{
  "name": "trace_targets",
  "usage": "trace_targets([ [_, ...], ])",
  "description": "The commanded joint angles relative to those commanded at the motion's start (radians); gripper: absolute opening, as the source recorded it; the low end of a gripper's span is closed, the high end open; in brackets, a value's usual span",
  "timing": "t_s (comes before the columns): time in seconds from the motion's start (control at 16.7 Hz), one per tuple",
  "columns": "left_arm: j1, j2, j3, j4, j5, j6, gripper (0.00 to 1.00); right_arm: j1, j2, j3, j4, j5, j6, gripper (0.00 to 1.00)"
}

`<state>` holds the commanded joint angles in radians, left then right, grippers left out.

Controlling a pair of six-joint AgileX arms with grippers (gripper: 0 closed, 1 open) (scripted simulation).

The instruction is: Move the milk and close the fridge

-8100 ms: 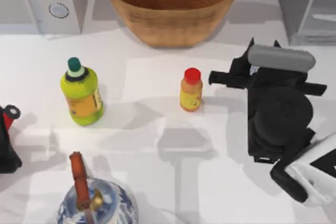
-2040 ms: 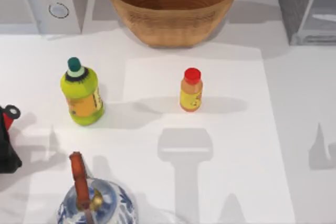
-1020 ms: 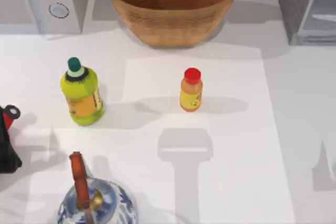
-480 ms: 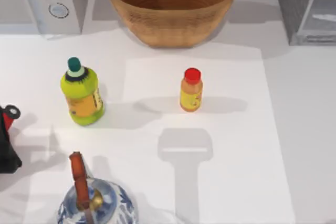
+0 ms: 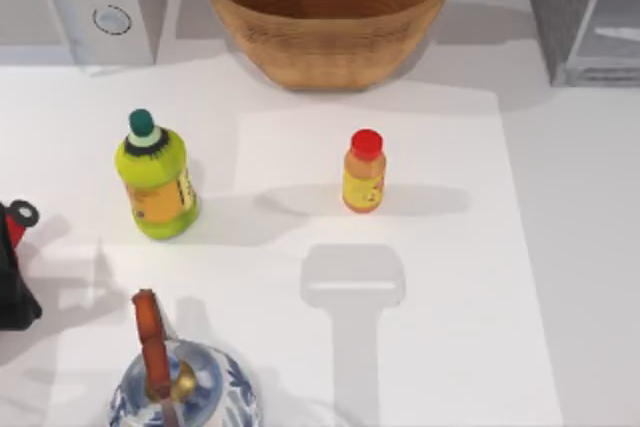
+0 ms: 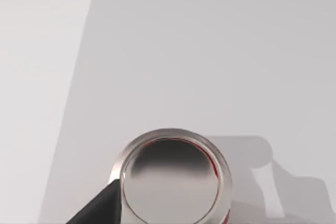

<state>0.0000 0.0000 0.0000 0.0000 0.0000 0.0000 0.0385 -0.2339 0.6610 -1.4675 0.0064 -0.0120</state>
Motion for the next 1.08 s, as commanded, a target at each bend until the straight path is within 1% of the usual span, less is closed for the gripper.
trace_targets([
  [0.18, 0.0, 0.0, 0.0, 0.0, 0.0, 0.0, 1.0, -0.026, 0.026, 0.017, -0.004, -0.016, -0.03, 1.0],
  [0.3, 0.0, 0.0, 0.0, 0.0, 0.0, 0.0, 1.0, -0.088, 0.088, 0.054, -0.012, -0.051, -0.1, 1.0],
  [0.42, 0.0, 0.0, 0.0, 0.0, 0.0, 0.0, 1.0, -0.18, 0.182, 0.106, -0.022, -0.102, -0.206, 1.0],
  [0.66, 0.0, 0.0, 0.0, 0.0, 0.0, 0.0, 1.0, -0.439, 0.451, 0.233, -0.048, -0.241, -0.506, 1.0],
  [1.08, 0.0, 0.0, 0.0, 0.0, 0.0, 0.0, 1.0, -1.008, 1.079, 0.456, -0.086, -0.542, -1.139, 1.0],
])
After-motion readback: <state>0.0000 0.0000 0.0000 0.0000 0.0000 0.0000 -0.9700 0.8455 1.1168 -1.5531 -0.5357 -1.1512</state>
